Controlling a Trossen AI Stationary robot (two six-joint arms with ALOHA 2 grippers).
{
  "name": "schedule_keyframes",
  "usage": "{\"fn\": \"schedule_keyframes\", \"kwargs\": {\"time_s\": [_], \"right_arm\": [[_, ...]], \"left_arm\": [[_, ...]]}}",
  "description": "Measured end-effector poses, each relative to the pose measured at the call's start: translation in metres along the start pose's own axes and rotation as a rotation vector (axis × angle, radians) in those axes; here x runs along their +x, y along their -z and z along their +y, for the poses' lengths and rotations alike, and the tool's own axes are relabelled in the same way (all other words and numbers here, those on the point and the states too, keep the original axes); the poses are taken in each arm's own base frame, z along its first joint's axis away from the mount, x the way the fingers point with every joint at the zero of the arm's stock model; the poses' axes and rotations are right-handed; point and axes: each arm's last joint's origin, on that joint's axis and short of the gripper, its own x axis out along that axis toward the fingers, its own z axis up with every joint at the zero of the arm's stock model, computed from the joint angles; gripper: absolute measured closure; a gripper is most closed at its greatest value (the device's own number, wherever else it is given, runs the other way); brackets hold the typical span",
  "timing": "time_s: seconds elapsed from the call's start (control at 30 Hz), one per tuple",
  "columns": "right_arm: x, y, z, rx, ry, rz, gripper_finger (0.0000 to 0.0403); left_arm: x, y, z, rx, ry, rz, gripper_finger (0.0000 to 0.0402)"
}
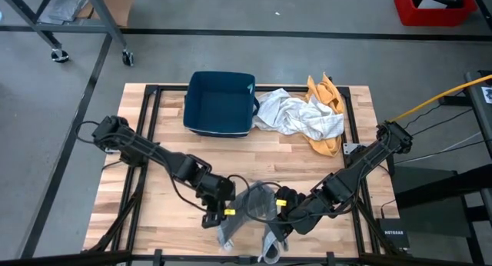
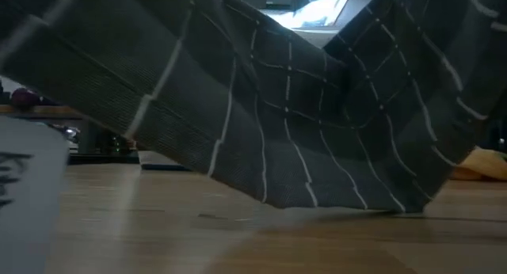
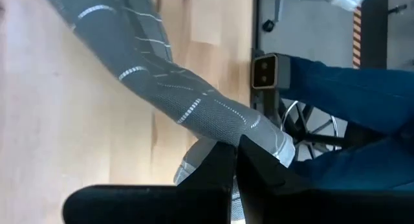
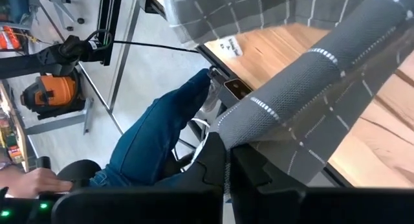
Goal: Fold towel
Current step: Fold the gray patterned towel
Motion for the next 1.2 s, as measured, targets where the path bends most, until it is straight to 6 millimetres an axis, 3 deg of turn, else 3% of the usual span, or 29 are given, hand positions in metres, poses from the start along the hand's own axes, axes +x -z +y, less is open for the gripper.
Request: {"fn": "schedule_keyframes", "kwargs": {"time_s": [0.23, 0.53, 0.7, 0.93, 1.2], "right_arm": [[0.0, -0.001, 0.001, 0.003, -0.007, -0.032, 0.0399], [0.0, -0.002, 0.001, 0.012, -0.013, -0.057, 0.0399], [0.0, -0.004, 0.001, 0.017, -0.016, -0.096, 0.0398], [0.002, -0.019, 0.002, 0.043, -0.016, -0.193, 0.0399], [0.031, -0.048, 0.002, 0.034, 0.003, -0.221, 0.0399]], "left_arm": [[-0.002, -0.004, 0.007, -0.01, -0.011, -0.007, 0.0368], [-0.006, 0.004, 0.024, -0.067, -0.114, 0.121, 0.0281], [-0.015, 0.006, 0.037, -0.052, -0.165, 0.183, 0.0266], [-0.057, 0.016, 0.035, 0.066, -0.191, 0.151, 0.0265], [-0.122, 0.042, 0.014, 0.205, -0.304, -0.101, 0.0265]]}}
